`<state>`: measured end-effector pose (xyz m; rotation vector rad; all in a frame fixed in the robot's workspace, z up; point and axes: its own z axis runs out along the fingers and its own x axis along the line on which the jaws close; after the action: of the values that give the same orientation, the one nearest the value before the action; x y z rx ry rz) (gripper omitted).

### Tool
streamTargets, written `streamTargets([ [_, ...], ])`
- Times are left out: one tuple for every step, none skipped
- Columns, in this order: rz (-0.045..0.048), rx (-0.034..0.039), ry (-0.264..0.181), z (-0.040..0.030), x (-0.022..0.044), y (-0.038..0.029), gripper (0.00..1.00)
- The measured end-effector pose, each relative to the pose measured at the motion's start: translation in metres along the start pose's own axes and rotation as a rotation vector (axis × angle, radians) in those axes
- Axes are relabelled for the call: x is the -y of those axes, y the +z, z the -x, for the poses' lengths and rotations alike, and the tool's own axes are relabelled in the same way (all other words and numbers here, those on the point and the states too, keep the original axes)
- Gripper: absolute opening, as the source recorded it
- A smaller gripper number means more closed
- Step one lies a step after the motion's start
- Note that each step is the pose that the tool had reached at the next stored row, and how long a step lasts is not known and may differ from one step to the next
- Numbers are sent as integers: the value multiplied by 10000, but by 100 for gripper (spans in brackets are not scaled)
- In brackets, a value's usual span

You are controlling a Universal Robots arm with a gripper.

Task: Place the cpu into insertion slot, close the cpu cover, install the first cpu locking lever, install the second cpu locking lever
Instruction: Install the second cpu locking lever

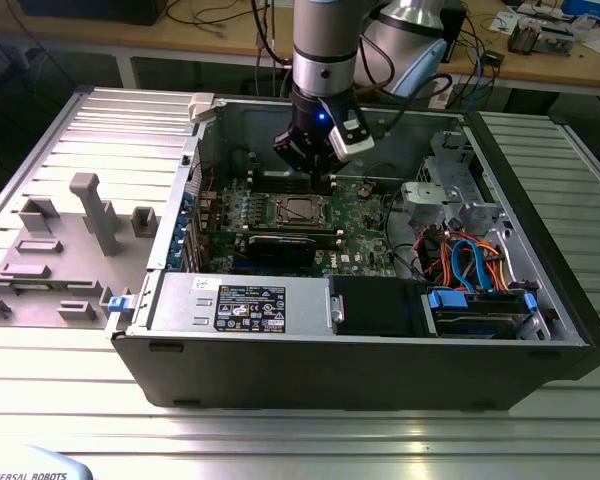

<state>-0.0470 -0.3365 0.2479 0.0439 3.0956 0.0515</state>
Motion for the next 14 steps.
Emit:
streamTargets([
  [-10, 0, 0, 1, 31, 0, 11],
  [-11, 1, 0, 2, 61, 0, 11],
  [-12, 1, -1, 3, 101, 1, 11],
  [-12, 1, -1, 3, 122, 2, 11],
  [-13, 1, -2, 4, 144, 2, 11],
  [-13, 1, -2, 5, 166, 3, 11],
  [-13, 1, -2, 5, 180, 3, 11],
  [-14, 1, -2, 6, 197, 4, 11],
  [-15, 1, -2, 6, 208, 4, 11],
  [-15, 1, -2, 6, 227, 5, 11],
  [-15, 1, -1, 6, 235, 6, 11],
  [-14, 2, -1, 7, 245, 6, 11],
  [-14, 1, -1, 7, 252, 7, 11],
  [-14, 1, -1, 7, 258, 7, 11],
])
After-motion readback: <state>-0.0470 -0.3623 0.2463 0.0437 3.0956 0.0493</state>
